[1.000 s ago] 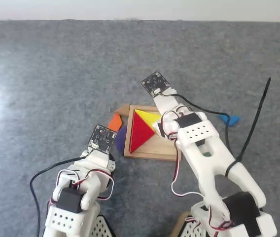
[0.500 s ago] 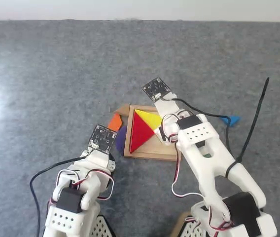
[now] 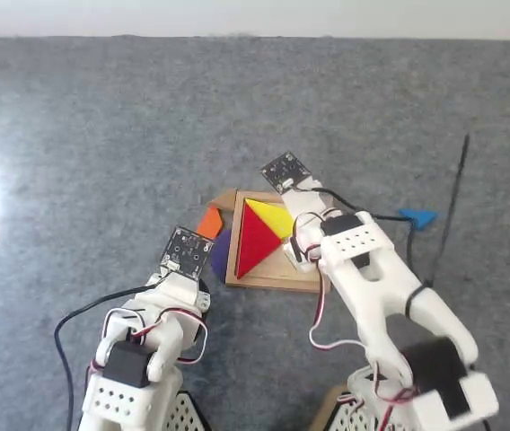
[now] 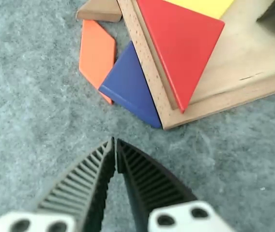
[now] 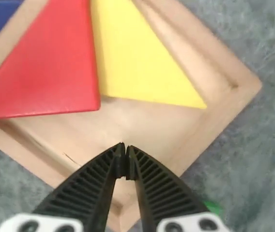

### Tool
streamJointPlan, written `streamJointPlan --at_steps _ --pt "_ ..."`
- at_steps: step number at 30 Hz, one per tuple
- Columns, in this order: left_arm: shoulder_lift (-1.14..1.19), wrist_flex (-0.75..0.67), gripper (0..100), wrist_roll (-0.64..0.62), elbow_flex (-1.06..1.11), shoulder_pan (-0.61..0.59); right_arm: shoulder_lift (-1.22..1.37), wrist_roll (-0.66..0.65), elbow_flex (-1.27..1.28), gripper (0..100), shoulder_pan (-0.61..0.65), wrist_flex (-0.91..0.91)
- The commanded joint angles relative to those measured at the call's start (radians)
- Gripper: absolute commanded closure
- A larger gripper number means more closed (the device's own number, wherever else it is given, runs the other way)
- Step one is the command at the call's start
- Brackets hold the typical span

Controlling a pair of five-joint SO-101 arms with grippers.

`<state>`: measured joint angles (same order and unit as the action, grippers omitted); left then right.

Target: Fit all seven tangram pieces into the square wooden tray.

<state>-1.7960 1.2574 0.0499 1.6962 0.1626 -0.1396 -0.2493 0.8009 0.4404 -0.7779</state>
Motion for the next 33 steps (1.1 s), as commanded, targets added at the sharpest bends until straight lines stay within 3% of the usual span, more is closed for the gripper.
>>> streamJointPlan --at_steps 1,10,16,28,33 --pt "-0.020 0.003 98 0.006 -0.013 -0.005 0.056 -0.012 -0.087 99.1 -0.012 0.024" --pt "-0.020 0.003 98 0.006 -0.013 -0.005 0.225 -0.008 -0.267 99.1 -0.093 0.024" --pt "-0.020 0.003 98 0.006 -0.013 -0.005 0.262 0.061 -0.348 99.1 -0.176 0.025" --pt "-0.020 0.003 98 0.006 -0.013 -0.005 0.252 0.066 -0.374 99.1 -0.177 0.045" --pt "-0.020 0.003 98 0.005 -0.013 -0.005 0.128 0.068 -0.310 99.1 -0.171 0.031"
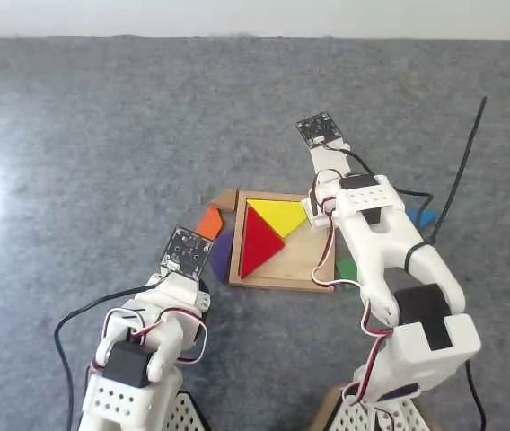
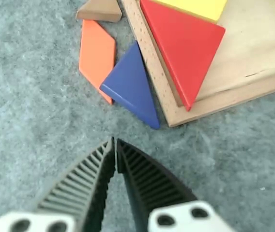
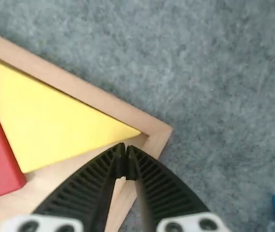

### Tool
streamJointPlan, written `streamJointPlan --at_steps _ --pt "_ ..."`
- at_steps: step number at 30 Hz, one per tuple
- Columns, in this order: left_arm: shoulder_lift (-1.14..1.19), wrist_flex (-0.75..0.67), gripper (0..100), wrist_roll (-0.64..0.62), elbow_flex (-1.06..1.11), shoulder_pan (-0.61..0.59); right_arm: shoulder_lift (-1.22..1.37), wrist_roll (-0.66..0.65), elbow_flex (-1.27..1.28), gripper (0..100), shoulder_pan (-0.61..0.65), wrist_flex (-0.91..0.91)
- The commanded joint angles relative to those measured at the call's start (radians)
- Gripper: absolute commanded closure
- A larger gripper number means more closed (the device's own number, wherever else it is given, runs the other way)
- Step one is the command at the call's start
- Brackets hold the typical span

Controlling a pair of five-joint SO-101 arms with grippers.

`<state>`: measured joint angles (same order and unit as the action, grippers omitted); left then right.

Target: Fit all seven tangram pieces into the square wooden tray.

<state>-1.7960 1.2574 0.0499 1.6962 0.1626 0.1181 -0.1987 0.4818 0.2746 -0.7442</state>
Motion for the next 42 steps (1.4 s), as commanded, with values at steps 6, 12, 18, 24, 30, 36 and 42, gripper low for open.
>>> streamJointPlan --at_steps 6,12,18,24,30,36,42 --pt "-0.020 0.003 98 0.005 -0.013 -0.005 -0.478 0.011 0.236 99.1 0.071 0.005" --pt "-0.020 0.003 98 0.005 -0.013 -0.005 -0.688 0.006 0.463 99.1 0.249 0.051" --pt "-0.020 0.003 98 0.005 -0.013 -0.005 -0.601 0.006 0.486 99.1 0.320 0.062" --pt "-0.020 0.003 98 0.005 -0.013 -0.005 -0.475 0.014 0.485 99.1 0.321 0.134" --pt "-0.020 0.003 98 0.005 -0.013 -0.005 -0.410 0.015 0.463 99.1 0.321 0.136" --pt "-0.020 0.003 98 0.005 -0.013 -0.005 -0.340 0.015 0.405 99.1 0.321 0.137" --pt "-0.020 0.003 98 0.005 -0.013 -0.005 -0.234 0.015 0.310 99.1 0.320 0.137"
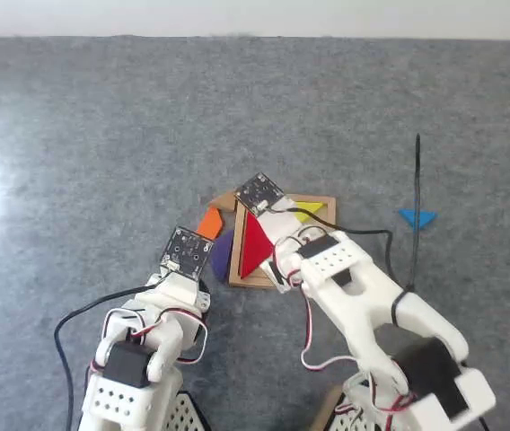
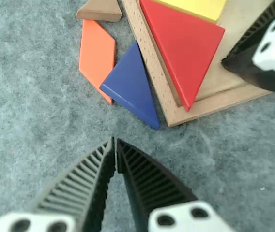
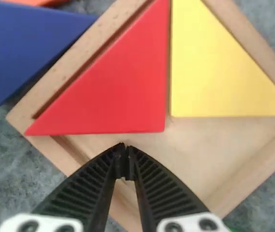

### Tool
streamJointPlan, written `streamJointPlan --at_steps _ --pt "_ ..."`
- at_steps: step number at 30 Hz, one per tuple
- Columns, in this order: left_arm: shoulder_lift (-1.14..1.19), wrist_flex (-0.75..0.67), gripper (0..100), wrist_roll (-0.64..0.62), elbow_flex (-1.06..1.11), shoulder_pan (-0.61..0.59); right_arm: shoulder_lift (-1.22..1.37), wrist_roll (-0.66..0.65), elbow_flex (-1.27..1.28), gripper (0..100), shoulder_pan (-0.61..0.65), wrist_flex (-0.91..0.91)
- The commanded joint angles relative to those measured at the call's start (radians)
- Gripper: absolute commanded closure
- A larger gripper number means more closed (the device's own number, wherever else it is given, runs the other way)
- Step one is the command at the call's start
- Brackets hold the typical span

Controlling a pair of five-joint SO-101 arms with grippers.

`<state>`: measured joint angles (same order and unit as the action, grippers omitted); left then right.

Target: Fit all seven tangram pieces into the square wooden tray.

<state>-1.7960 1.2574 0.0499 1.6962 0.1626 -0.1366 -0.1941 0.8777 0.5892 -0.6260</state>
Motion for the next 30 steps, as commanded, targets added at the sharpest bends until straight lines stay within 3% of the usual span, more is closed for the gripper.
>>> streamJointPlan --at_steps 1,9,18,30 --pt "-0.020 0.003 98 0.005 -0.013 -0.005 0.035 0.011 -0.104 99.1 0.004 0.019" --pt "-0.020 0.003 98 0.005 -0.013 -0.005 0.096 0.003 -0.175 99.0 0.001 0.079" --pt "-0.020 0.003 98 0.005 -0.013 -0.005 -0.005 0.009 -0.166 99.0 0.001 -0.008" --pt "-0.020 0.003 98 0.005 -0.013 -0.005 -0.266 0.002 0.126 99.0 -0.001 0.097"
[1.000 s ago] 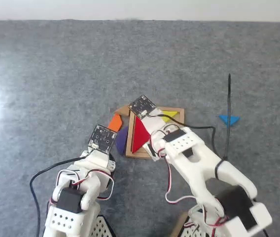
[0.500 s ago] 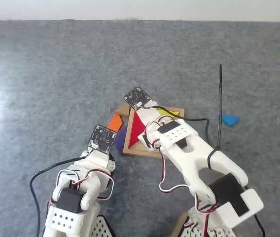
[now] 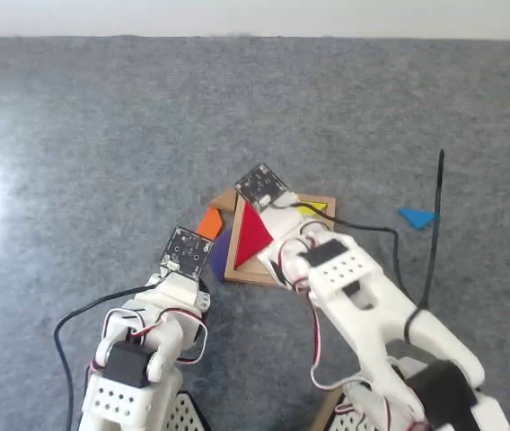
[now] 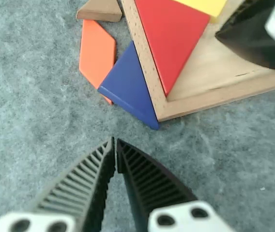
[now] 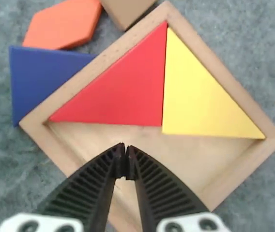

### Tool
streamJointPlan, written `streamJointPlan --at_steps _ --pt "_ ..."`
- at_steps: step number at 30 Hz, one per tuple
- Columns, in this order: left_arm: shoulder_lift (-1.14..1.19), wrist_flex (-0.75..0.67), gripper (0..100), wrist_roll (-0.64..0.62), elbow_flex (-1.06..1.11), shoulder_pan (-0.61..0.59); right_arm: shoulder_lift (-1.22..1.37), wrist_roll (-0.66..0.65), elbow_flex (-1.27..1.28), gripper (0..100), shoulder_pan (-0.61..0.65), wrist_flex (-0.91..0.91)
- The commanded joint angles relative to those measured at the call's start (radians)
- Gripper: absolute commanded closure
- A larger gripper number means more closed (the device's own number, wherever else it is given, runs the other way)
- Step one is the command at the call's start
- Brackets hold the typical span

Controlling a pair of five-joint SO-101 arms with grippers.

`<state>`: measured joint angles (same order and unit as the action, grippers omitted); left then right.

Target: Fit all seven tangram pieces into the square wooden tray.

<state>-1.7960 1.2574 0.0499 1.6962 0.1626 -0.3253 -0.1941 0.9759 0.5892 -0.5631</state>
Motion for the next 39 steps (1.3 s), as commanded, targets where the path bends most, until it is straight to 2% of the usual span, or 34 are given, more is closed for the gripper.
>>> streamJointPlan --at_steps 1,20,29,32,39 --pt "-0.020 0.003 98 0.005 -0.013 -0.005 -0.084 0.002 0.044 99.0 -0.001 0.042" --pt "-0.020 0.003 98 0.005 -0.013 -0.005 -0.093 0.002 0.080 99.1 -0.005 0.073" --pt "-0.020 0.003 98 0.005 -0.013 -0.005 -0.094 0.029 0.054 99.0 -0.197 0.073" --pt "-0.020 0.003 98 0.005 -0.013 -0.005 -0.094 0.098 0.052 99.0 -0.208 0.073" --pt "-0.020 0.003 98 0.005 -0.013 -0.005 -0.088 0.100 0.052 99.0 -0.203 0.079"
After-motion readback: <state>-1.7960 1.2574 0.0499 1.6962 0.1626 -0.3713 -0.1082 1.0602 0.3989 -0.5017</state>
